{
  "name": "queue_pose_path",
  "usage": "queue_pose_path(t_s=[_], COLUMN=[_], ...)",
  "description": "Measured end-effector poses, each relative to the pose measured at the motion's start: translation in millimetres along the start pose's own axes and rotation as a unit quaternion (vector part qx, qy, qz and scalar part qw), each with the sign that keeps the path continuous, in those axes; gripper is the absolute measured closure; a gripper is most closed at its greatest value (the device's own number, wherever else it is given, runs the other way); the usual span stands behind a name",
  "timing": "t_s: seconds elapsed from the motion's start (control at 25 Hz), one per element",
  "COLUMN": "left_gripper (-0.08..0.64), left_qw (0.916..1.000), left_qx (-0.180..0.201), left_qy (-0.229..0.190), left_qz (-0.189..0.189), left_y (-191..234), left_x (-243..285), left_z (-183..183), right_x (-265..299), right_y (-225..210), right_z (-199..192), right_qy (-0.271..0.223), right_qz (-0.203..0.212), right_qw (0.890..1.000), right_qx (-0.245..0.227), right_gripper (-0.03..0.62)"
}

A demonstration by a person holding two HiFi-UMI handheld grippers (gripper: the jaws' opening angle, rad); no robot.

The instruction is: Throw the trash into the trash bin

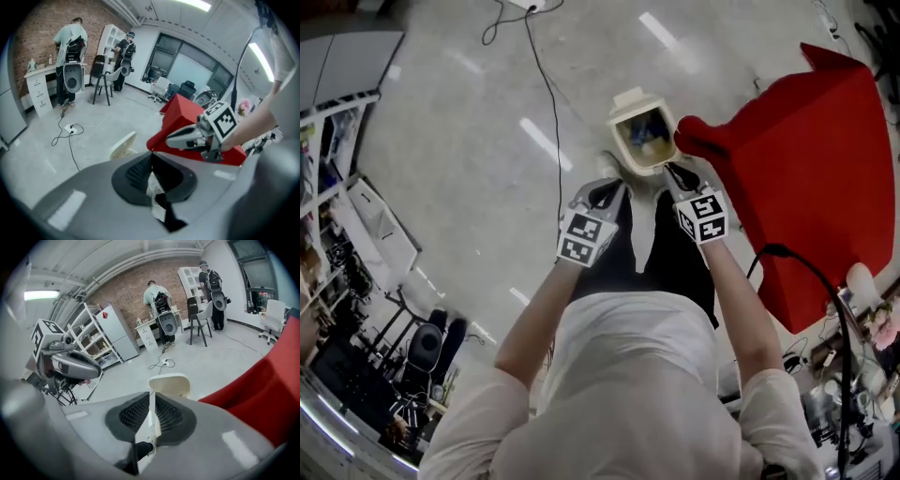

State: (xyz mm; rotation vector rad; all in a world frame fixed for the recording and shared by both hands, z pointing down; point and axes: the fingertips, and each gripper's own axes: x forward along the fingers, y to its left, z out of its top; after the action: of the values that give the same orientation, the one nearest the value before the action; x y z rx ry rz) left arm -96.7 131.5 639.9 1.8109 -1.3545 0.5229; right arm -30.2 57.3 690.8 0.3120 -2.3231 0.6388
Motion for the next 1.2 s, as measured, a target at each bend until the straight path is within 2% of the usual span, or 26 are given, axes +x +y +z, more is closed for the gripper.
queue_pose_path(t_s=[0.24,0.48,0.76,1.0,1.2], left_gripper=[0.555,0.555,0.555,0.555,0.555], left_qw=[0.9997,0.9987,0.9959,0.9933,0.9916], left_qx=[0.019,0.011,0.048,0.06,0.073], left_qy=[-0.017,-0.045,-0.072,-0.094,-0.102], left_qz=[-0.006,-0.022,-0.027,-0.031,-0.032], left_y=[-14,-40,-78,-87,-93], left_x=[-34,-71,-94,-101,-104], left_z=[29,67,102,136,150], right_x=[-45,-92,-146,-161,-166], right_y=[29,70,92,97,101], right_z=[45,78,107,137,148], right_qy=[-0.026,-0.038,-0.079,-0.101,-0.107], right_qz=[0.001,0.008,0.005,0.003,0.002], right_qw=[1.0,0.998,0.996,0.994,0.993], right_qx=[-0.012,-0.047,-0.029,-0.042,-0.053], right_gripper=[0.566,0.568,0.591,0.591,0.591])
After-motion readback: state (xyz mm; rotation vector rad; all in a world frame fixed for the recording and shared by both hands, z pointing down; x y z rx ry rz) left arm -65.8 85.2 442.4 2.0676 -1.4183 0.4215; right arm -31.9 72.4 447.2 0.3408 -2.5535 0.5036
